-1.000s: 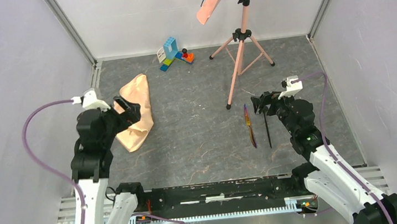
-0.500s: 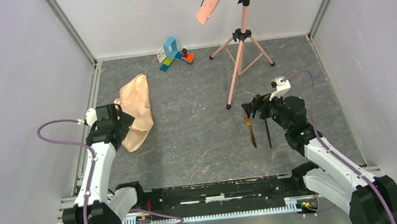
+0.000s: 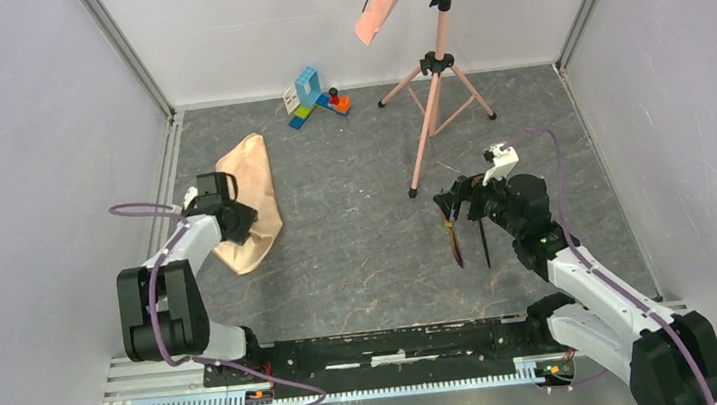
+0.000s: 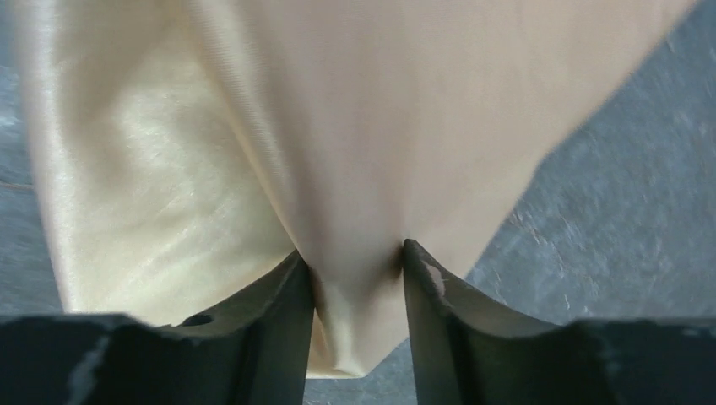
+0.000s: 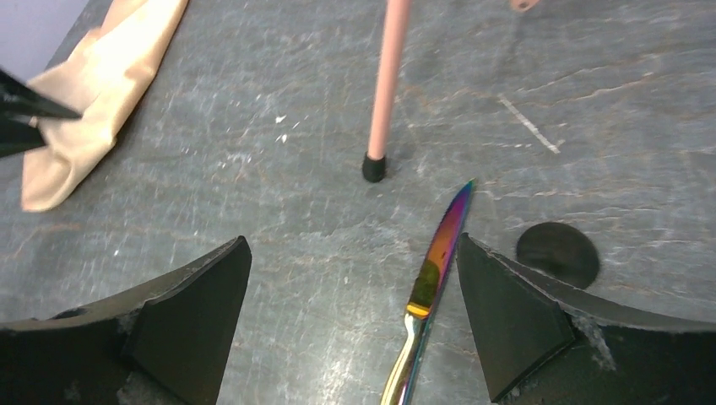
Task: Fold the napkin into a case and place the utensils inside
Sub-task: Move the crumpled napkin to the center of the board.
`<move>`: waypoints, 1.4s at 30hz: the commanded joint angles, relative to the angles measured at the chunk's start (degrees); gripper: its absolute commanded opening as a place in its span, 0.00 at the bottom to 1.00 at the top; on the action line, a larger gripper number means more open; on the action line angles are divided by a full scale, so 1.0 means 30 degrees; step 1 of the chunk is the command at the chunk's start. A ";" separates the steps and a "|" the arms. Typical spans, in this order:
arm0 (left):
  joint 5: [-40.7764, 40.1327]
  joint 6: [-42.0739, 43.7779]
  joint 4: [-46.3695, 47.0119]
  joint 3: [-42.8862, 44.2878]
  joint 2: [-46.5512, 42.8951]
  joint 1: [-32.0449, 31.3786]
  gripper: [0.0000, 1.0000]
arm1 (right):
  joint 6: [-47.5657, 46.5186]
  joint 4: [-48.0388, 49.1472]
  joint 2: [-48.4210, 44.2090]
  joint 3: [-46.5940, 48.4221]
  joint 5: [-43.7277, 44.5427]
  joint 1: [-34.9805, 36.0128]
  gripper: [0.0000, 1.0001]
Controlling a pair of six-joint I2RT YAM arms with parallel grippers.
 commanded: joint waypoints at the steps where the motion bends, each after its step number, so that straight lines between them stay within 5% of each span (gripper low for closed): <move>1: -0.1383 0.1275 0.1191 -0.0278 -0.1794 -0.3789 0.41 | -0.1259 0.0986 0.0821 0.0539 -0.2486 0.0700 0.98; 4: -0.1851 0.1538 0.0820 -0.1476 -0.3216 -0.7455 0.23 | -0.1553 0.1063 0.1587 0.0722 -0.2550 0.1613 0.98; 7: -0.2897 0.0557 0.0082 -0.2789 -0.4929 -1.1596 0.18 | -0.1718 0.1040 0.2630 0.1052 -0.2655 0.2379 0.98; 10: -0.2976 0.0237 -0.0485 -0.3396 -0.6017 -1.4768 0.24 | -0.2147 0.0963 0.3800 0.1500 -0.2748 0.3196 0.98; 12: -0.1519 0.1125 -0.0816 -0.3252 -0.6464 -1.5484 0.39 | -0.2492 0.0891 0.4620 0.1866 -0.2855 0.3867 0.98; 15: -0.0757 0.2154 -0.1808 -0.2990 -0.8166 -1.5535 0.69 | -0.2932 0.0797 0.5909 0.2497 -0.2733 0.5185 0.98; 20: -0.4499 0.2826 -0.4889 -0.1848 -1.2369 -1.4899 0.99 | -0.2096 0.2384 0.8854 0.3873 -0.0663 0.7634 0.98; 31: -0.4368 0.4808 -0.9071 0.2479 -1.4509 -1.2544 1.00 | 0.5798 0.3526 1.8133 1.1719 0.8125 1.1882 0.94; 35: -0.3325 0.4653 -0.9911 0.2934 -1.4871 -1.2543 1.00 | 0.6588 0.2512 2.0137 1.4019 0.9139 1.1954 0.79; 42: -0.0211 0.3377 -0.8312 0.0734 -1.5910 -1.2570 1.00 | 0.6467 0.0981 2.3402 1.7103 0.8208 1.1972 0.72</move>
